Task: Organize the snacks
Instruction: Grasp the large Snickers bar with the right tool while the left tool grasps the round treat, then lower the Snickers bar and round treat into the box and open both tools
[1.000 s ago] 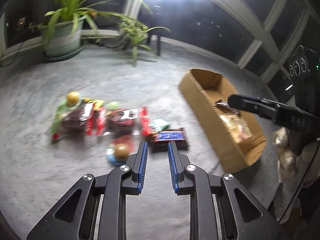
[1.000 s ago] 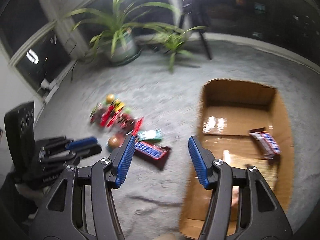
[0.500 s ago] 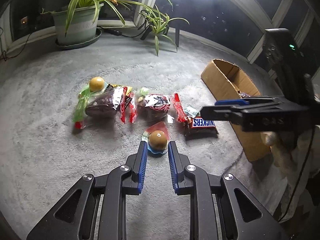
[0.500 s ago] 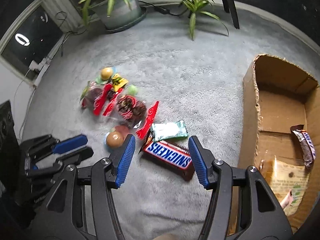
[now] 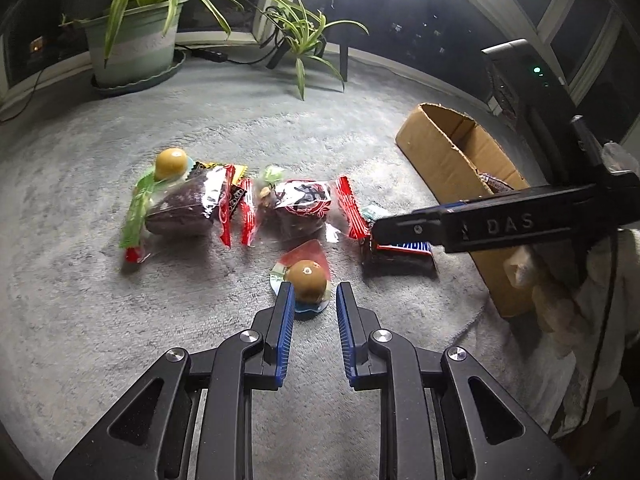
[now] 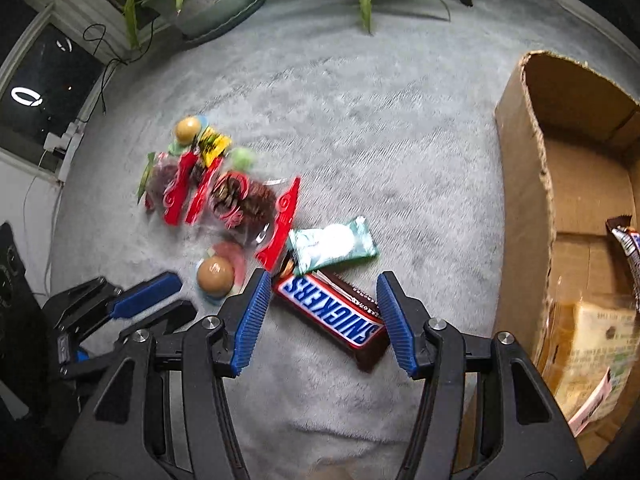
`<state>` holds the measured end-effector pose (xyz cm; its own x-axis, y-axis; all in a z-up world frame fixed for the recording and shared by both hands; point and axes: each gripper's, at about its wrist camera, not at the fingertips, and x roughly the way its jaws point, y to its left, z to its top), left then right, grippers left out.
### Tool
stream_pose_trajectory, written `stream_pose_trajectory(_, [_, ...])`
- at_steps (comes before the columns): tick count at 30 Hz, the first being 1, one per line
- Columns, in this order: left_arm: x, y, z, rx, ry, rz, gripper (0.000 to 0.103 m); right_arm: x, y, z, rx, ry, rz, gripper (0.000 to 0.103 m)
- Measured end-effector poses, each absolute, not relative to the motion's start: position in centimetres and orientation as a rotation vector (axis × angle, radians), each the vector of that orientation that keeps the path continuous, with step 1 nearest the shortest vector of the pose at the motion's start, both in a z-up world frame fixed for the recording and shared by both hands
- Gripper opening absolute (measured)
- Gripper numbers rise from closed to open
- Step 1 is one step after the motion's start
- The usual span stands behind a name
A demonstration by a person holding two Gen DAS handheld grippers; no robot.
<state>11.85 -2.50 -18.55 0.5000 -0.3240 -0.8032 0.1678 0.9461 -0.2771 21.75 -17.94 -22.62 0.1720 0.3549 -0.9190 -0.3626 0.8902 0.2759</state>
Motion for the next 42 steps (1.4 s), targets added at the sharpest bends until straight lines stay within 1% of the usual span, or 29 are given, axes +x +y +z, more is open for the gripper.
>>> stream_pose_trajectory(6, [12.2, -2.8, -18.8, -0.156, 1.006, -0.300, 0.019, 20.3, -17.9, -22.7, -0.053, 1.285, 0.498, 0.058])
stream_pose_trajectory(8, [12.4, -3.0, -19.0, -0.146, 1.005, -0.306, 0.019, 19.9, -17.9, -23.1, -0.062, 1.275, 0.491, 0.051])
stream_pose_trajectory(10, [12.7, -3.3, -19.3, -0.128, 1.005, -0.305, 0.020, 19.7, -17.8, -23.6, -0.078, 1.276, 0.482, 0.047])
stream_pose_trajectory(13, [13.2, -3.3, -19.7, -0.116, 1.014, -0.295, 0.020, 19.4, -17.7, -23.6, -0.092, 1.259, 0.479, 0.046])
stream_pose_trajectory(14, [13.3, -3.3, -19.9, -0.117, 1.015, -0.292, 0.022, 19.3, -17.7, -23.6, -0.099, 1.254, 0.478, 0.046])
stream_pose_trajectory(18, [13.4, -3.6, -20.0, -0.081, 1.011, -0.292, 0.023, 18.9, -17.5, -23.5, -0.139, 1.239, 0.477, 0.044])
stream_pose_trajectory(20, [13.3, -4.0, -20.0, -0.060, 1.012, -0.301, 0.023, 18.7, -17.3, -23.6, -0.161, 1.231, 0.483, 0.038])
stream_pose_trajectory(25, [13.2, -4.3, -20.3, -0.027, 0.996, -0.308, 0.022, 18.6, -17.2, -23.4, -0.175, 1.217, 0.485, 0.030])
stream_pose_trajectory(28, [13.1, -4.7, -20.4, 0.009, 0.985, -0.313, 0.022, 18.7, -17.2, -23.4, -0.165, 1.215, 0.485, 0.030])
stream_pose_trajectory(34, [13.2, -4.5, -20.4, -0.012, 0.984, -0.315, 0.022, 18.6, -17.9, -23.3, -0.126, 1.212, 0.479, 0.030])
stream_pose_trajectory(42, [12.9, -3.8, -20.3, -0.063, 0.985, -0.313, 0.022, 17.7, -19.7, -21.5, -0.063, 1.171, 0.482, 0.030])
